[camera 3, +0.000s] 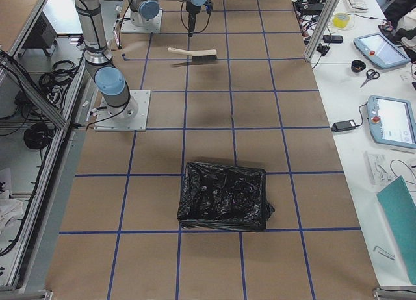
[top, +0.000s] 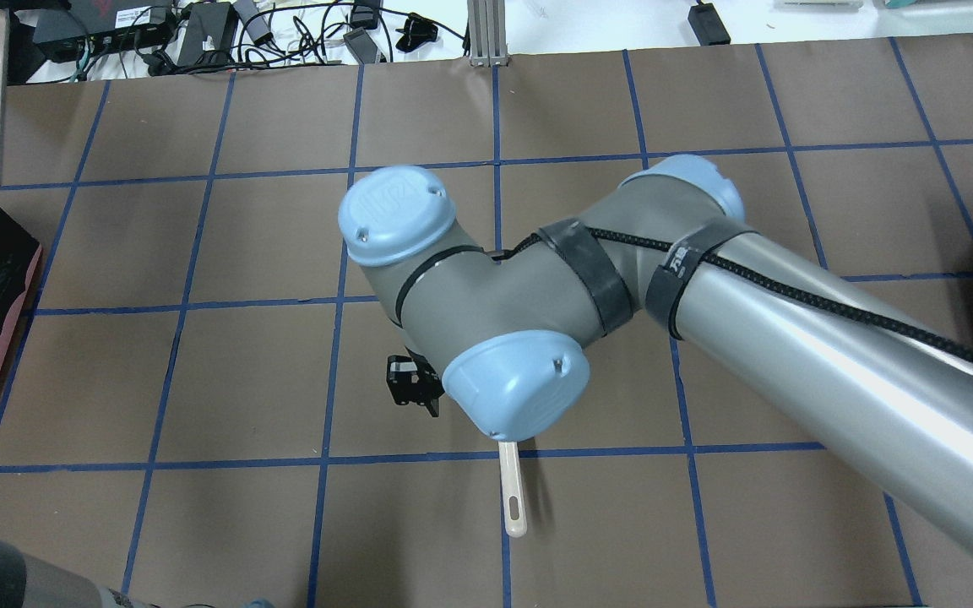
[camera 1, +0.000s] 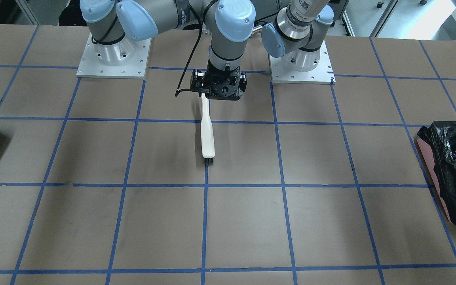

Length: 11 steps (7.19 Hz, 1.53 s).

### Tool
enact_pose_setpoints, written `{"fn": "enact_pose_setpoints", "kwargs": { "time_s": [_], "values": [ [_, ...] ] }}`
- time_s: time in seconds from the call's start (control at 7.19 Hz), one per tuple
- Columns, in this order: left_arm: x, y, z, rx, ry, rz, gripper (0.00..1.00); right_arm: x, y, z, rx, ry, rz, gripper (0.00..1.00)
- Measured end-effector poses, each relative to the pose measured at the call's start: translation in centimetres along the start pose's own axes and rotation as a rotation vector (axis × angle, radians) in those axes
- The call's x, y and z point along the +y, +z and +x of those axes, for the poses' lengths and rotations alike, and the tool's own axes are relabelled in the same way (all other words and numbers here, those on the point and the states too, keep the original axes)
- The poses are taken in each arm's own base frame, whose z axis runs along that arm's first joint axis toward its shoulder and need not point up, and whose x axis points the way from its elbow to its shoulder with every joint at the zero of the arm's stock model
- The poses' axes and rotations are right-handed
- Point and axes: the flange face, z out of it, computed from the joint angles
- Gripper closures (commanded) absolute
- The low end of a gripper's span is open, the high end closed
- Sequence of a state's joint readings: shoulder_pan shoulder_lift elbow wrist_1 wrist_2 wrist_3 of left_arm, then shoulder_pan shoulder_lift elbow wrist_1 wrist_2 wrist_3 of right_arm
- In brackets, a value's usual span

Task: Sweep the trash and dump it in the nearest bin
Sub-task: 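Bring the empty dustpan back with the left gripper while the right releases the brush, then lower the dustpan onto the table beside the brush with the left gripper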

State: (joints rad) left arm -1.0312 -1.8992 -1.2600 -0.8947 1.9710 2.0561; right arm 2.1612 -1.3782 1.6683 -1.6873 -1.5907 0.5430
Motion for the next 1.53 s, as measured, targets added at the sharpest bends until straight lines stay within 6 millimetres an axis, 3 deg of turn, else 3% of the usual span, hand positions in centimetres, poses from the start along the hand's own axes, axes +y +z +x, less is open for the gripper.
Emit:
{"fn": "enact_pose_setpoints", "kwargs": {
  "time_s": [0.14, 0.42, 0.7, 0.83, 0.97, 1.25, 1.53],
  "values": [
    [-2.4, -1.3, -0.1, 0.03, -0.12, 0.075, 1.0, -0.8, -4.0, 2.2, -0.002, -0.033, 0.058, 0.0],
    [-7.0, -2.7, 0.2, 0.143, -0.352, 0.213, 1.0, -2.2, -10.6, 9.3, -0.034, -0.089, 0.161, 0.0],
    [-13.0, -4.8, 0.9, 0.259, -0.55, 0.266, 1.0, -3.0, -15.3, 15.3, -0.04, -0.128, 0.22, 0.0],
    [-17.0, -6.8, 1.6, 0.317, -0.645, 0.272, 1.0, -3.7, -17.1, 17.8, -0.057, -0.123, 0.23, 0.0],
    [-21.9, -9.3, 2.6, 0.383, -0.742, 0.274, 1.0, -4.6, -18.2, 20.3, -0.084, -0.115, 0.232, 0.0],
    [-32.2, -14.4, 5.6, 0.52, -0.904, 0.297, 1.0, -6.6, -18.2, 24.9, -0.101, -0.097, 0.217, 0.0],
    [-40.9, -17.8, 9.9, 0.699, -0.999, 0.303, 1.0, -9.3, -15.9, 25.8, -0.085, -0.084, 0.174, 0.0]
  ]
}}
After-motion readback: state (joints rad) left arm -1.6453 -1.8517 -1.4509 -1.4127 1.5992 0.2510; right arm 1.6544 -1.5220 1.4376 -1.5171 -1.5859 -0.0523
